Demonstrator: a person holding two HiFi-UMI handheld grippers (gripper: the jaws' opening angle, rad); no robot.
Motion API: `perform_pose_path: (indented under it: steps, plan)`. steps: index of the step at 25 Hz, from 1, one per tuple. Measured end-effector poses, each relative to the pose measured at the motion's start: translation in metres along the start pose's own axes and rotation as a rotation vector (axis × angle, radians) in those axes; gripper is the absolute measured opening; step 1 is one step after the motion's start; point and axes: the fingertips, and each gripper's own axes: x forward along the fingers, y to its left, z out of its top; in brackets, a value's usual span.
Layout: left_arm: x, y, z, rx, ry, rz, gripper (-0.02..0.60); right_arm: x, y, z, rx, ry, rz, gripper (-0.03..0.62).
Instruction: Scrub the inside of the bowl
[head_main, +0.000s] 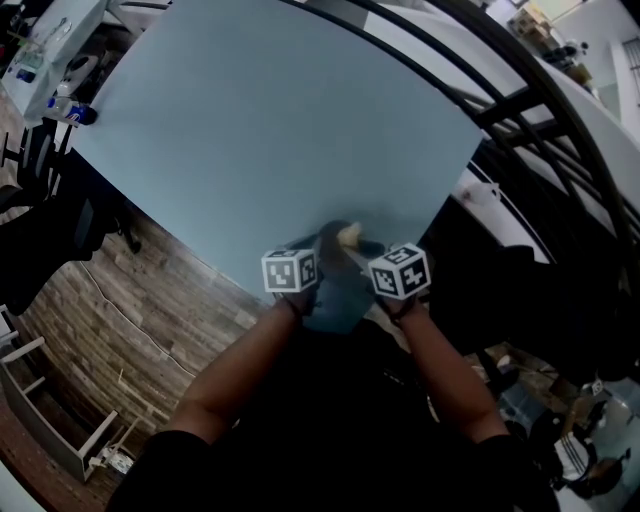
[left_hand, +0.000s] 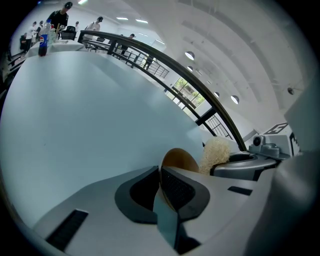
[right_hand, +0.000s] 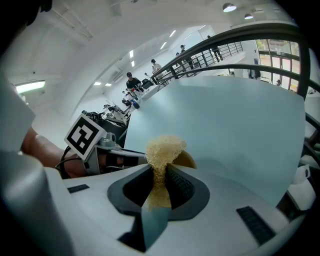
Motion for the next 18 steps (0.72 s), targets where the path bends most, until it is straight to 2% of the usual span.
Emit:
perform_pose_path:
  steps: [7, 11, 18]
  plan:
    - [0.000, -0.001, 0.001, 0.010, -0.003, -0.016, 0.026, -0.003, 0.001, -0.002, 0.013, -0.010, -0.006, 0.075]
    - [-0.002, -0.001, 0.000, 0.015, -0.005, -0.016, 0.077, -0.009, 0.003, -0.001, 0.010, -0.027, -0.005, 0.075]
    - [-0.019, -0.001, 0.003, 0.024, -0.057, 0.041, 0.123, -0.028, 0.006, 0.002, -0.029, -0.056, 0.001, 0.075]
